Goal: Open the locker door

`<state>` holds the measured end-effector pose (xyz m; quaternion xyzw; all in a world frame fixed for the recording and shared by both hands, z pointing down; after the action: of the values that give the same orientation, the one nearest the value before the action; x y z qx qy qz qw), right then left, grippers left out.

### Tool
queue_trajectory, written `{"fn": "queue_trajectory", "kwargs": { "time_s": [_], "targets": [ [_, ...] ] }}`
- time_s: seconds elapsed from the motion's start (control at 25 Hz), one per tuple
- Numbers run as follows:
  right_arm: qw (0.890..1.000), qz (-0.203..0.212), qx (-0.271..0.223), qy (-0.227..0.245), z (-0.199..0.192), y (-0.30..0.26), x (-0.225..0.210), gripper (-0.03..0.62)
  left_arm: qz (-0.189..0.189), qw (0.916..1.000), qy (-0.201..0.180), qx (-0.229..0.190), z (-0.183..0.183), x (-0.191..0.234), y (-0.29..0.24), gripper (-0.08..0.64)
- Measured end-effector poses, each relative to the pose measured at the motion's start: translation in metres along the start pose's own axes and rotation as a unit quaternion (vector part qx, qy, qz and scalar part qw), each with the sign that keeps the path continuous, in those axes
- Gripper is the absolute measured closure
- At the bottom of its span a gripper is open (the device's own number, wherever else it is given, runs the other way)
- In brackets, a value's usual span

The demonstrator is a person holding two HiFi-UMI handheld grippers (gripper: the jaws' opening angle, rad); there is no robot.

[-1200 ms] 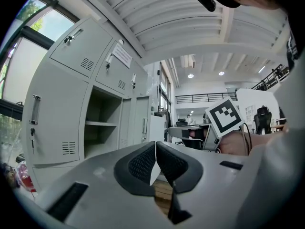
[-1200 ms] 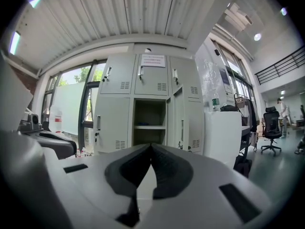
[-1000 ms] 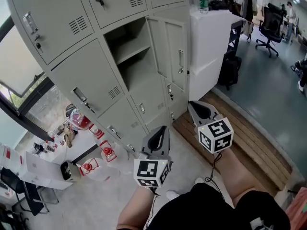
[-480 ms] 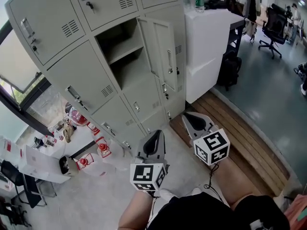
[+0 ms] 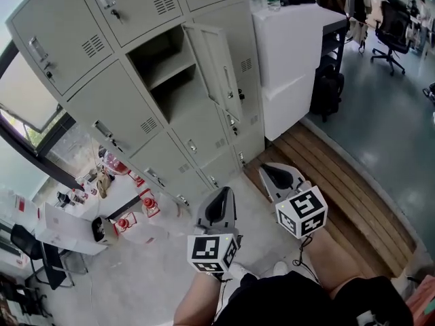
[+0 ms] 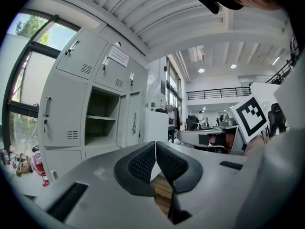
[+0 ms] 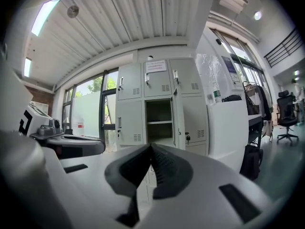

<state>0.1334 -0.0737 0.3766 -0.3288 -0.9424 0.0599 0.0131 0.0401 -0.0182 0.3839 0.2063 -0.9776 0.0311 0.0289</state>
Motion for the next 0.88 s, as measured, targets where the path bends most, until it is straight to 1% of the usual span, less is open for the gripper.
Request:
{"fn": "queue_trajectory", "kwargs": {
  "time_s": [0.48, 0.88],
  "targets": [
    [0.999, 0.029, 0.002, 0.014, -0.007, 0.042, 0.006, 0.538, 0.017, 0.9998, 0.004, -0.008, -0.005, -0.039, 0.018, 0.540],
    [0.998, 0.052, 0.003, 0.021, -0.015, 0.059, 0.017, 0.538, 0.036, 0.9992, 0.002, -0.017, -0.008, -0.052, 0.037, 0.540]
  ]
}}
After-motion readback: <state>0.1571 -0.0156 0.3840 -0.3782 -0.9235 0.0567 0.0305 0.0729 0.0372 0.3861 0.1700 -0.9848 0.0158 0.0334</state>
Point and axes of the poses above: the fingertips, and each gripper's own axes: y backward along the fingers, x to its left, z out of its top, the point moved 1 cm from there along y, backward along the fingers, and after that the axes turned 6 degrees about -z, right-handed, at the moved point
